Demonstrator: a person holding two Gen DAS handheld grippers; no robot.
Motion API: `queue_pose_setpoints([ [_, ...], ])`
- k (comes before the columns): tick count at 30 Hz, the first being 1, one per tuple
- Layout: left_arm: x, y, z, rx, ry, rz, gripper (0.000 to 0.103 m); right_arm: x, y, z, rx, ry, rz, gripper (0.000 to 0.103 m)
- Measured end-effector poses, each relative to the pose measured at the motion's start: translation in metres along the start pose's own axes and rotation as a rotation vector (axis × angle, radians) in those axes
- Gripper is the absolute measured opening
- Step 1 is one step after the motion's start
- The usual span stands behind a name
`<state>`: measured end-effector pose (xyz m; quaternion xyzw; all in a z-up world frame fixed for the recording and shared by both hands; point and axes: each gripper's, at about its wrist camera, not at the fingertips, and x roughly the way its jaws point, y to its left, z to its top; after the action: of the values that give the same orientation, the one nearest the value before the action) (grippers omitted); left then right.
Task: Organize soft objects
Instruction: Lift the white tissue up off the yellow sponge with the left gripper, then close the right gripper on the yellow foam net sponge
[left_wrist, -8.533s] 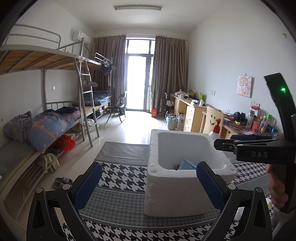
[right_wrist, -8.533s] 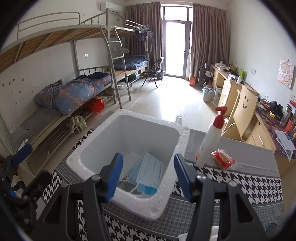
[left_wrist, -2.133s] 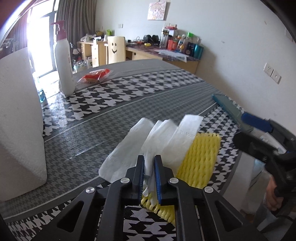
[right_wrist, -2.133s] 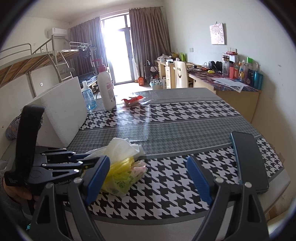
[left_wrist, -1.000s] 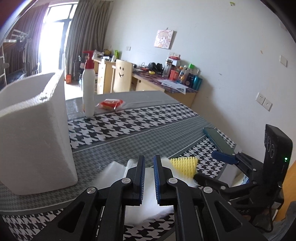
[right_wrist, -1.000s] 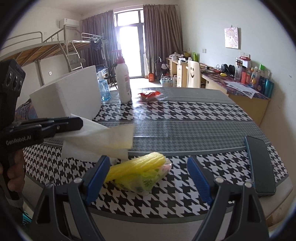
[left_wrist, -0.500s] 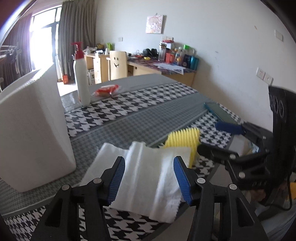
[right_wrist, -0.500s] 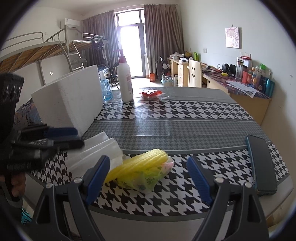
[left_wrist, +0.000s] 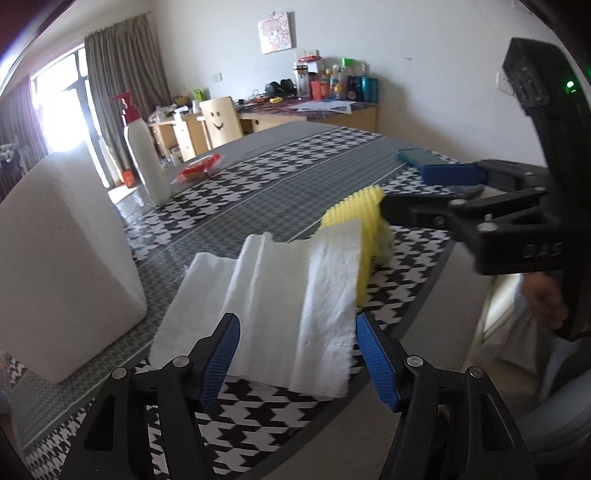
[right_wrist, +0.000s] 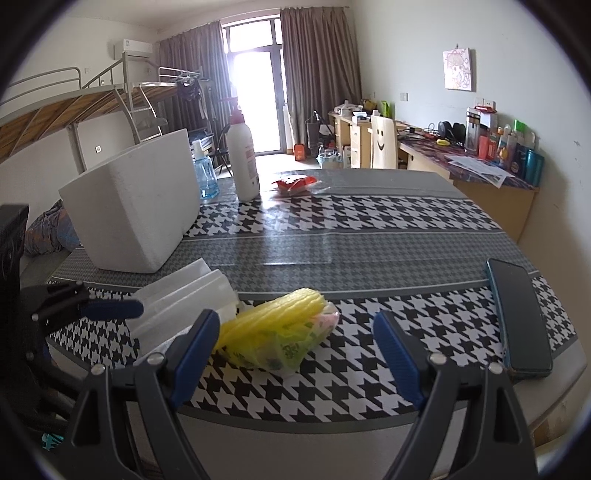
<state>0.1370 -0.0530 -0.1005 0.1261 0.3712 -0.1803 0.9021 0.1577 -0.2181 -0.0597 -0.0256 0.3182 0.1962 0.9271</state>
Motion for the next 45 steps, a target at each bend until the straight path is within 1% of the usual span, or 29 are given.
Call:
queue_pose_setpoints([
  [1, 0.003, 0.002, 0.000, -0.006, 0.010, 0.006, 0.063, 0.000, 0.000, 0.000, 0.001, -0.001, 0.001, 0.088],
  [2, 0.007, 0.004, -0.001, -0.010, 0.021, 0.013, 0.049, -0.001, 0.000, 0.000, 0.000, -0.001, 0.003, 0.088],
  [3, 0.010, 0.005, -0.001, -0.009, 0.034, 0.015, 0.041, -0.001, 0.000, 0.000, -0.001, 0.000, 0.003, 0.088],
  [4, 0.015, 0.006, -0.001, -0.005, 0.053, 0.017, 0.029, -0.001, 0.000, 0.000, -0.001, 0.000, 0.001, 0.088],
  [5, 0.019, 0.008, -0.002, -0.007, 0.067, 0.021, 0.020, 0.000, 0.000, 0.000, -0.001, 0.001, 0.001, 0.088],
  [7, 0.022, 0.010, -0.003, -0.017, 0.074, 0.020, 0.009, 0.000, 0.000, 0.000, 0.000, 0.002, -0.001, 0.088],
  [9, 0.020, 0.012, -0.003, -0.027, 0.064, 0.015, 0.008, 0.001, -0.001, -0.001, 0.005, 0.006, -0.004, 0.088],
  [11, 0.017, 0.015, -0.001, -0.036, 0.043, 0.010, 0.005, 0.004, -0.002, -0.001, 0.011, 0.019, -0.002, 0.088],
  [15, 0.007, 0.022, 0.002, -0.079, -0.002, -0.003, 0.005, 0.013, -0.002, 0.000, 0.019, 0.048, -0.002, 0.088],
  [18, 0.000, 0.033, 0.003, -0.128, -0.034, -0.004, 0.005, 0.016, 0.003, 0.002, 0.023, 0.059, 0.023, 0.088],
  [22, -0.009, 0.044, 0.004, -0.182, -0.071, -0.003, 0.005, 0.012, 0.015, 0.000, -0.005, 0.057, 0.064, 0.088],
  [25, -0.020, 0.051, 0.005, -0.213, -0.105, 0.004, 0.005, 0.012, 0.021, -0.001, -0.017, 0.056, 0.068, 0.088],
  [27, -0.022, 0.052, 0.004, -0.222, -0.113, 0.010, 0.005, 0.014, 0.022, 0.001, -0.010, 0.064, 0.076, 0.088],
  [30, -0.027, 0.056, 0.000, -0.241, -0.121, 0.014, 0.005, 0.019, 0.022, 0.003, -0.002, 0.085, 0.092, 0.078],
  [32, -0.028, 0.057, -0.002, -0.250, -0.125, 0.015, 0.005, 0.026, 0.021, 0.005, 0.002, 0.106, 0.096, 0.075],
  [33, -0.028, 0.057, -0.003, -0.251, -0.124, 0.015, 0.005, 0.028, 0.021, 0.005, 0.005, 0.116, 0.091, 0.072],
  [34, -0.028, 0.058, -0.003, -0.252, -0.123, 0.013, 0.005, 0.030, 0.021, 0.005, 0.006, 0.124, 0.086, 0.066],
  [35, -0.028, 0.058, -0.004, -0.254, -0.124, 0.012, 0.005, 0.032, 0.021, 0.005, 0.011, 0.134, 0.090, 0.064],
  [41, -0.027, 0.058, -0.008, -0.258, -0.131, -0.001, 0.005, 0.033, 0.025, 0.008, 0.016, 0.148, 0.085, 0.058],
  [43, -0.026, 0.059, -0.009, -0.266, -0.132, -0.001, 0.005, 0.034, 0.028, 0.012, 0.004, 0.146, 0.084, 0.047],
  [45, -0.028, 0.061, -0.012, -0.272, -0.134, -0.006, 0.005, 0.038, 0.031, 0.015, -0.004, 0.161, 0.077, 0.043],
])
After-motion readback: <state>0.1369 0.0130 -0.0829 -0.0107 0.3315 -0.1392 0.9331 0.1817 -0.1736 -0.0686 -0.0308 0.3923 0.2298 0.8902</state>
